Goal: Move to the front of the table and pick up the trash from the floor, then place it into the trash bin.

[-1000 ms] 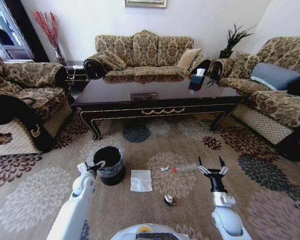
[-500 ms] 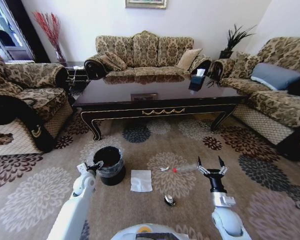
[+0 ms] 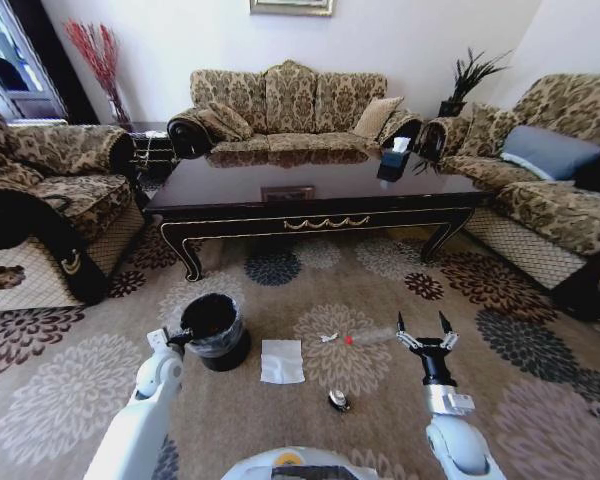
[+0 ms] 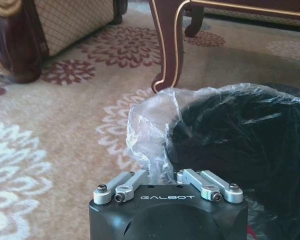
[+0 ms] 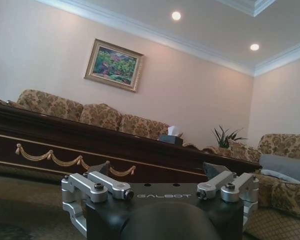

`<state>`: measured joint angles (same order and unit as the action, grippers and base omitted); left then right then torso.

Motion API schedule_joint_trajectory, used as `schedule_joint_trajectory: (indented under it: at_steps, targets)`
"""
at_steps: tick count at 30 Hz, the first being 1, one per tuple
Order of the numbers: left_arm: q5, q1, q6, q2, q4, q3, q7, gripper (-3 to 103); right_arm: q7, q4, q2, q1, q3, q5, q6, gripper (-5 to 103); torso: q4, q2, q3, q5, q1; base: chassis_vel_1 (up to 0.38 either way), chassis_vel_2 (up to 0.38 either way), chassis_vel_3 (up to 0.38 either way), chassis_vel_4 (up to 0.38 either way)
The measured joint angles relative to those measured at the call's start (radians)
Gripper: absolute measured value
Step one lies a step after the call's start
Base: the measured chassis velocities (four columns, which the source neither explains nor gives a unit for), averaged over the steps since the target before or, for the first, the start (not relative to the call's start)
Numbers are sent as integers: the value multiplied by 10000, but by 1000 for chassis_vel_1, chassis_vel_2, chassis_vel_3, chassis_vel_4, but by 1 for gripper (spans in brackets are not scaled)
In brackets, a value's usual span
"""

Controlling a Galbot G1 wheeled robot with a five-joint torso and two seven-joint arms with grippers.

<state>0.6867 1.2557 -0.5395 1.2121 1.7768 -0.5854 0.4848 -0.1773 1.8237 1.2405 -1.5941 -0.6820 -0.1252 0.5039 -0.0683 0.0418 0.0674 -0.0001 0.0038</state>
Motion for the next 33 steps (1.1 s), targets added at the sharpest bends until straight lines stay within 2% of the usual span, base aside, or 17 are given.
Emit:
schedule_joint_trajectory:
  at_steps: [2,4,8,11,15,18,19,20,21,23,24,29,30,33]
  targets:
    - [-63,159,-18,-66,206,-104,33,7,-198,-147,-18,79,61,-57,-165,100,0,0,0,-2,0,0,0,0,0]
    - [-78,357,-32,-124,448,-221,38,3,-392,-329,-39,199,215,-251,-328,100,-1,0,0,-3,0,0,0,0,0]
    - [-103,681,-32,-240,840,-509,101,3,-774,-599,-51,461,558,-733,-628,100,5,0,0,6,0,0,0,0,0]
    - [-88,971,-33,-295,1179,-743,97,3,-1056,-776,-54,702,838,-1120,-845,100,0,0,0,-5,0,0,0,0,0]
    - [-77,1441,-29,-312,1708,-1226,84,3,-1555,-990,-47,1036,1213,-1636,-1324,100,1,-1,0,3,0,0,0,0,0]
    - [-54,2075,-7,-228,2399,-1885,33,3,-2525,-1186,15,1489,1766,-2745,-2354,100,0,-1,-1,2,0,0,0,0,0]
    - [-54,2075,-7,-228,2399,-1885,33,3,-2525,-1186,15,1489,1766,-2745,-2354,100,0,-1,-1,2,0,0,0,0,0]
    - [-44,2221,-3,-202,2558,-2036,22,3,-2841,-1233,32,1624,1905,-3076,-2631,100,1,0,-1,1,0,0,0,0,0]
    - [-7,2716,23,-124,3186,-2569,-30,3,-4008,-1443,115,2218,2454,-4197,-3597,100,2,0,-1,0,0,0,0,0,0]
    - [59,2977,40,-58,3594,-2880,-69,3,-4598,-1616,176,2637,2789,-4841,-4035,100,0,-1,-1,0,0,0,0,0,0]
    - [59,2977,40,-58,3594,-2880,-69,3,-4598,-1616,176,2637,2789,-4841,-4035,100,0,-1,-1,0,0,0,0,0,0]
    - [86,3621,284,291,4611,-3549,-271,3,-5982,-2202,422,4020,3499,-7137,-5134,100,0,0,-1,1,0,0,0,0,0]
    - [86,3621,284,291,4611,-3549,-271,3,-5982,-2202,422,4020,3499,-7137,-5134,100,0,0,-1,1,0,0,0,0,0]
    - [-23,3878,378,519,4929,-3732,-321,3,-6802,-2783,577,4874,3696,-8193,-5747,100,2,-1,0,0,0,0,0,0,0]
